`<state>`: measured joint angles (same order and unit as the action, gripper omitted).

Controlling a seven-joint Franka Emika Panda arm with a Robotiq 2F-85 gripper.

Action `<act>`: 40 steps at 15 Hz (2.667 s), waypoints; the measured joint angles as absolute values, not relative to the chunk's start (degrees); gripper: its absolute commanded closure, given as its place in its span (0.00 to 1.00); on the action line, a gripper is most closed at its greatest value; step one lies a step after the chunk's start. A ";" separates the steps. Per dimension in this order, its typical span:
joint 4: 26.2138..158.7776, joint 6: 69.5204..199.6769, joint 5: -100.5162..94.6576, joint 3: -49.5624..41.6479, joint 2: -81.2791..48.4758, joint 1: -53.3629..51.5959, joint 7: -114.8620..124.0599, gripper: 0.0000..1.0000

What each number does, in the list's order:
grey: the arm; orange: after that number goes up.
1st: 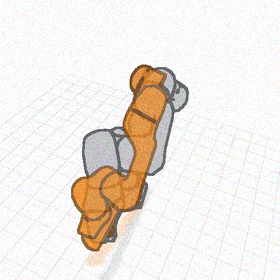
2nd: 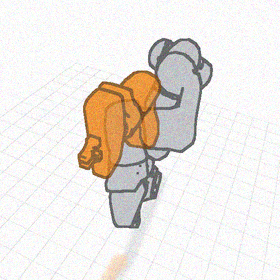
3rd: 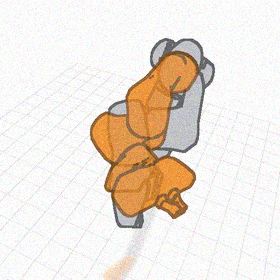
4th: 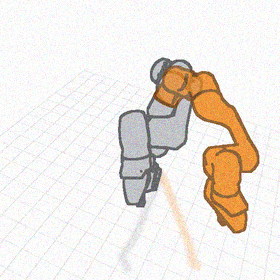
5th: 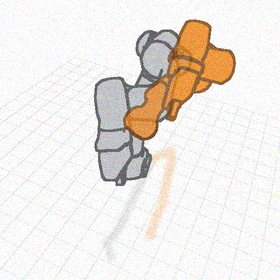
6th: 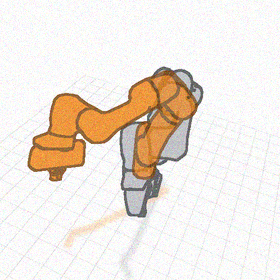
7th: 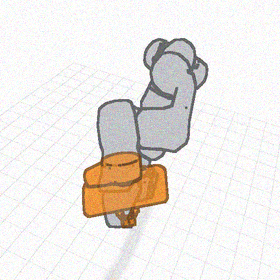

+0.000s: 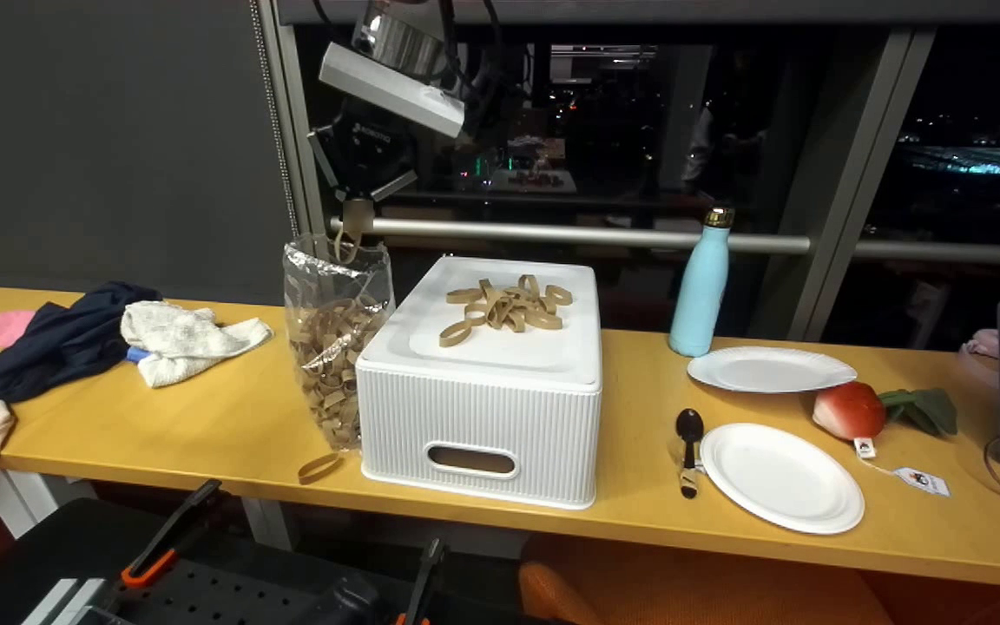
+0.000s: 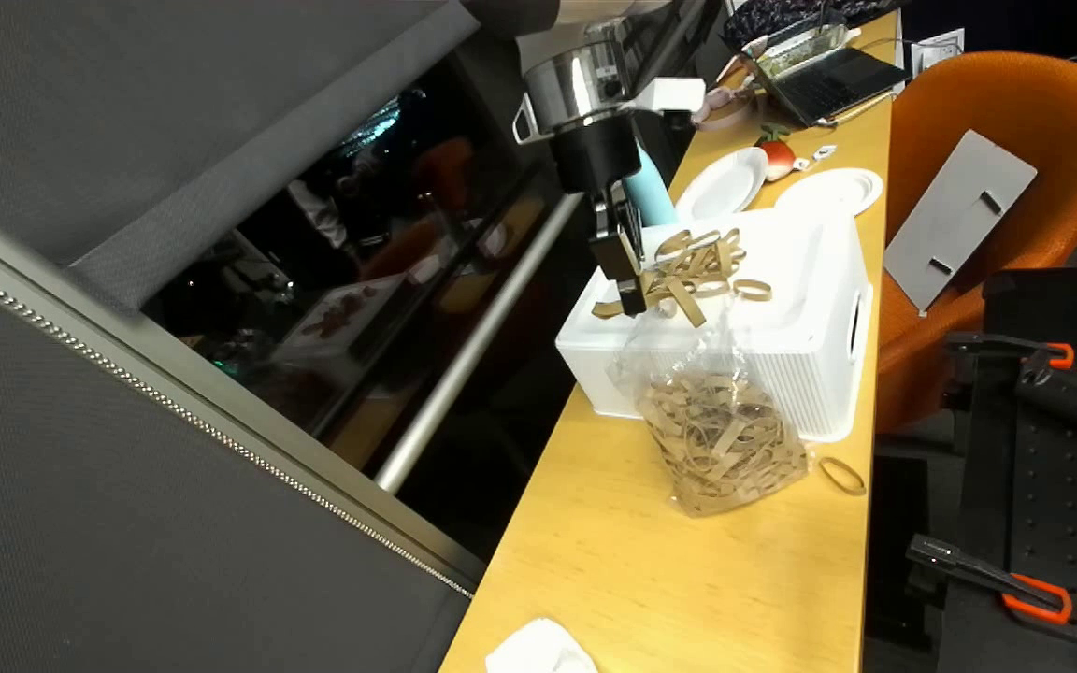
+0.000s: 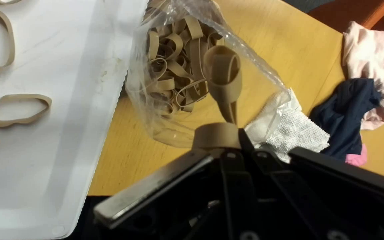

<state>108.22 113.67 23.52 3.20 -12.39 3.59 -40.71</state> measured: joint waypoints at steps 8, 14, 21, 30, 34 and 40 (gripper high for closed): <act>106.10 113.15 24.22 4.08 -15.67 3.47 -40.83 0.99; 106.19 110.00 24.22 5.01 -15.56 2.44 -39.59 0.99; 108.86 107.57 24.22 5.31 -12.36 2.13 -37.31 0.99; 117.83 107.63 24.18 2.46 -4.85 2.92 -36.45 0.99; 118.14 108.42 24.14 0.87 -5.06 3.08 -36.86 0.99; 117.53 111.36 24.15 0.27 -7.34 3.24 -37.10 0.99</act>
<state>117.53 111.36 24.15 0.27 -7.34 3.24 -37.10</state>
